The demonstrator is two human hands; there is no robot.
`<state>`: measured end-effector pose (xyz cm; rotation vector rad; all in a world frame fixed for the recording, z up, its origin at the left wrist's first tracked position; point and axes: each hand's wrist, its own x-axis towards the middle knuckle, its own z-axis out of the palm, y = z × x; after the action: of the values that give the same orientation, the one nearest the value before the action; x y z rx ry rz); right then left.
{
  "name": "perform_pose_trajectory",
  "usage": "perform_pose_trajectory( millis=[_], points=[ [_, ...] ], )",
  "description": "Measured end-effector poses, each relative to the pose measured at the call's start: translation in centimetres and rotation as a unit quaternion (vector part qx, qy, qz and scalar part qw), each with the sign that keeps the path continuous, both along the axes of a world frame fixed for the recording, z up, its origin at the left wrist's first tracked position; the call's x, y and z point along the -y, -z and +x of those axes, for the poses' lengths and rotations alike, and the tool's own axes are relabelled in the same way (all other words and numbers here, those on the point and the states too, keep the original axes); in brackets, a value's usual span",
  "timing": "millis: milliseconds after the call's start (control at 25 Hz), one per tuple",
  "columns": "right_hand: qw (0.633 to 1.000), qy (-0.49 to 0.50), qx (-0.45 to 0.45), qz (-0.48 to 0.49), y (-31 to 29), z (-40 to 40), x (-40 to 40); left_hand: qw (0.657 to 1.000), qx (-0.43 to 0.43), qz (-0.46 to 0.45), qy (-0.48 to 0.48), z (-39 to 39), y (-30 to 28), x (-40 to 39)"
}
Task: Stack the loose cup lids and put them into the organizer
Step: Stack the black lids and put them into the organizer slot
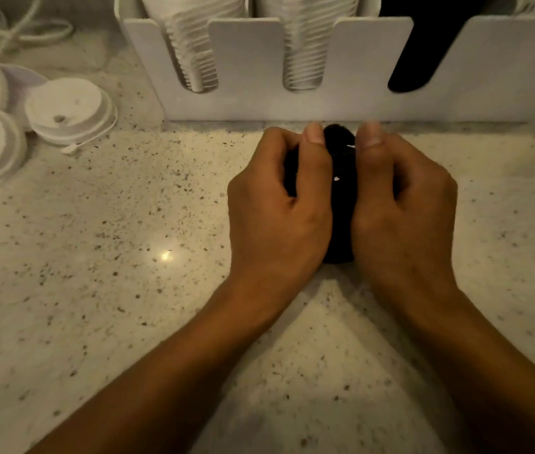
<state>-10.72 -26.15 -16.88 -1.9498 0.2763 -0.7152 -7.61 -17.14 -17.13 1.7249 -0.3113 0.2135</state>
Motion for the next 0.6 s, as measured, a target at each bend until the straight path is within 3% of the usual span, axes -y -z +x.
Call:
perform_pose_trajectory(
  millis=[160,360,600],
  points=[
    [0.999,0.012,0.040,0.006,0.01,0.05,-0.56,0.999,0.044,0.009,-0.013,-0.19,0.20,-0.11],
    [0.998,0.011,0.064,-0.018,0.55,-0.08,-0.40,0.998,-0.023,-0.056,0.017,0.11,0.41,-0.40],
    [0.997,-0.011,0.078,-0.002,0.62,-0.11,-0.42,1.000,-0.024,-0.017,-0.005,-0.06,0.37,-0.35]
  ],
)
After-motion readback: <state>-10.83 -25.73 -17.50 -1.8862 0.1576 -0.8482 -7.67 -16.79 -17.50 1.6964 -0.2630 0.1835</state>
